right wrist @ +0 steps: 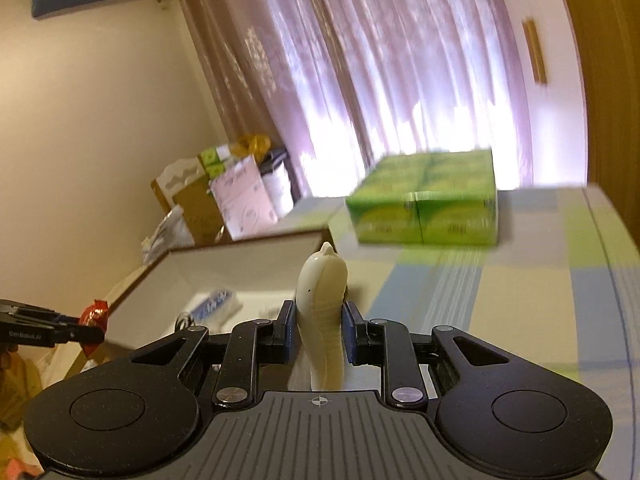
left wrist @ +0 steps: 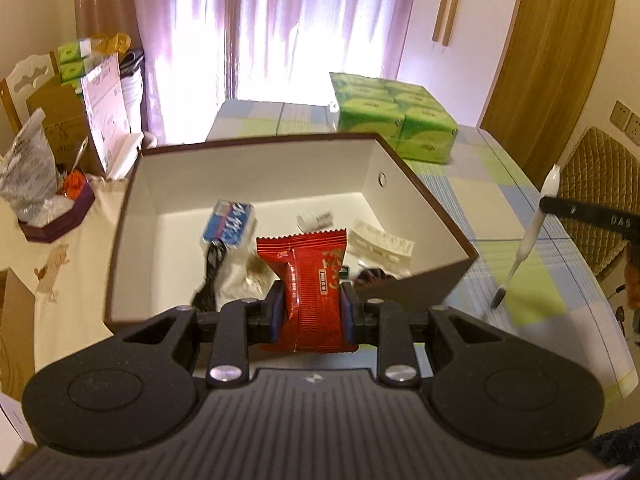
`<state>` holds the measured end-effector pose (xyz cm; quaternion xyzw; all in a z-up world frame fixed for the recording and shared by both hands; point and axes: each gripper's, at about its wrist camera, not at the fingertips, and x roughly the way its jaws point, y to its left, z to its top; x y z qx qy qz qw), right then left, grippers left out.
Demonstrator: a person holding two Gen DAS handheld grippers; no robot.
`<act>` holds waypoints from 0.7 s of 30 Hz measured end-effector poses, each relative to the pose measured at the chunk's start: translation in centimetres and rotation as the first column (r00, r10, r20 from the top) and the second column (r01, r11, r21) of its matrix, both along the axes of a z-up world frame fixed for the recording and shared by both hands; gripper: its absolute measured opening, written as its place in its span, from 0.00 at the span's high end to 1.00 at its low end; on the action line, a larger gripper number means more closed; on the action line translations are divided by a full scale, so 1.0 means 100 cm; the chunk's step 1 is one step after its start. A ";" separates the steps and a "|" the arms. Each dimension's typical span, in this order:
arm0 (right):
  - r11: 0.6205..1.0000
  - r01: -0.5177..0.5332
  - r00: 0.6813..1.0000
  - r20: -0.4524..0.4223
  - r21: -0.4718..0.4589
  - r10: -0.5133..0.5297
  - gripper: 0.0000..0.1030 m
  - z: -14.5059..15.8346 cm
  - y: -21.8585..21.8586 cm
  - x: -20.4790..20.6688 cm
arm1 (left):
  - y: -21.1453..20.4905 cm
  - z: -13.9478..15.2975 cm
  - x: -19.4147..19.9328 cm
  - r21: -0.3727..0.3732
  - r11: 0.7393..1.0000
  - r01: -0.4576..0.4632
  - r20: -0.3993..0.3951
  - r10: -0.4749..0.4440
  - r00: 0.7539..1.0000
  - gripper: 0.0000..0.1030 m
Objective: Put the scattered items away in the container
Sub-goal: 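Carry the red snack and white brush over the box with both tools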
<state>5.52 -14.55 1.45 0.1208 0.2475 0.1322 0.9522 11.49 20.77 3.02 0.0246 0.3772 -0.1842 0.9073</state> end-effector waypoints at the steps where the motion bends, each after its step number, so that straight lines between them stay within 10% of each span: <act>1: 1.000 0.001 1.000 0.017 -0.008 0.000 0.75 0.006 0.002 0.003 | 0.003 0.002 0.003 -0.001 1.000 0.001 0.008 -0.001 1.000 0.78; 12: 0.998 -0.057 0.983 0.171 -0.041 0.063 0.75 0.055 0.043 0.039 | 0.024 0.016 0.040 -0.017 1.000 0.008 0.065 -0.007 0.998 0.78; 21: 0.989 -0.146 0.980 0.132 -0.031 0.149 0.75 0.045 0.086 0.077 | 0.028 0.008 0.065 -0.007 1.000 0.026 0.049 -0.026 0.998 0.78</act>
